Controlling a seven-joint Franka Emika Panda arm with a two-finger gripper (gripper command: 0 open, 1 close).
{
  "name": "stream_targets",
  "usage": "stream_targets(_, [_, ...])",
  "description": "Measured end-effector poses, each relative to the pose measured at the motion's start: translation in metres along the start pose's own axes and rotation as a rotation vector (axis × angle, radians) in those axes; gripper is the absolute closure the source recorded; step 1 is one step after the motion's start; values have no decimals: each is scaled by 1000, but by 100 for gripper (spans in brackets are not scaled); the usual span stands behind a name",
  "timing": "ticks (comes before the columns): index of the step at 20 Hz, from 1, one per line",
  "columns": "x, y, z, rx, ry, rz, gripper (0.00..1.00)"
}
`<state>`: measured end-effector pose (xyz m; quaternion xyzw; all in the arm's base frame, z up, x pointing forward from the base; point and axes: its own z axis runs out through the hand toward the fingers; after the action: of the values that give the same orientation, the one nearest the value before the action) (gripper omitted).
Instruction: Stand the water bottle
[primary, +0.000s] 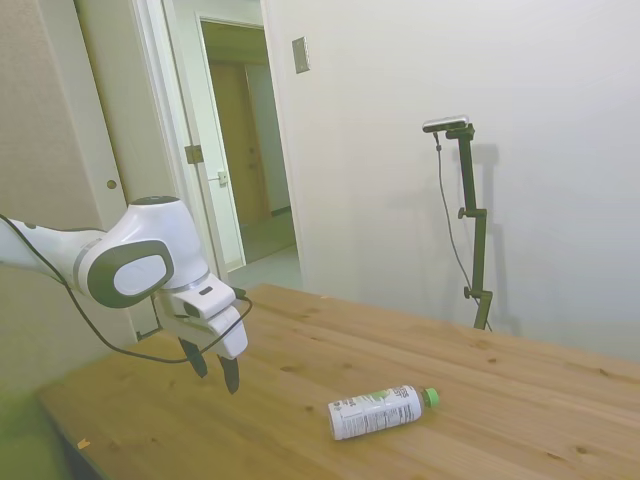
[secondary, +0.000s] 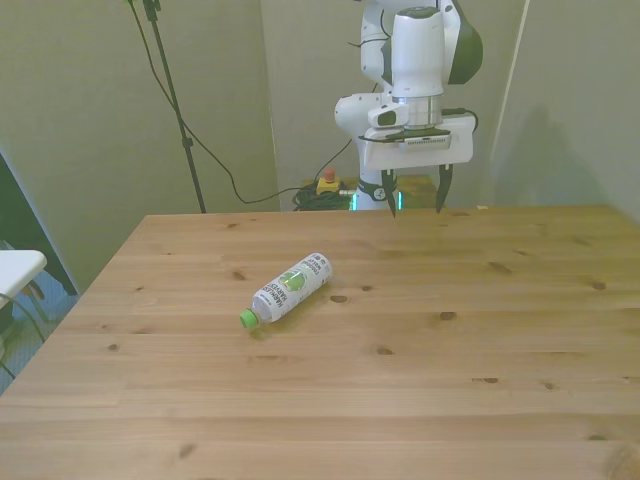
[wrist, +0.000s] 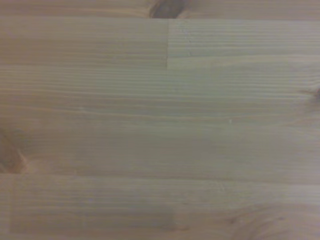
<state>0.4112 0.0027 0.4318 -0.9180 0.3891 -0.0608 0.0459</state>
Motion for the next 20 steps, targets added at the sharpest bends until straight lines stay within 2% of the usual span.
stream_targets(4, [1,0,2,-28,11,-12,0])
stream_targets(7, [19,-7,-4,-37,50,24,0])
stream_targets(13, [113,-25,-25,-25,120,138,0])
stream_targets(20, [226,-9,-16,-14,150,303,0])
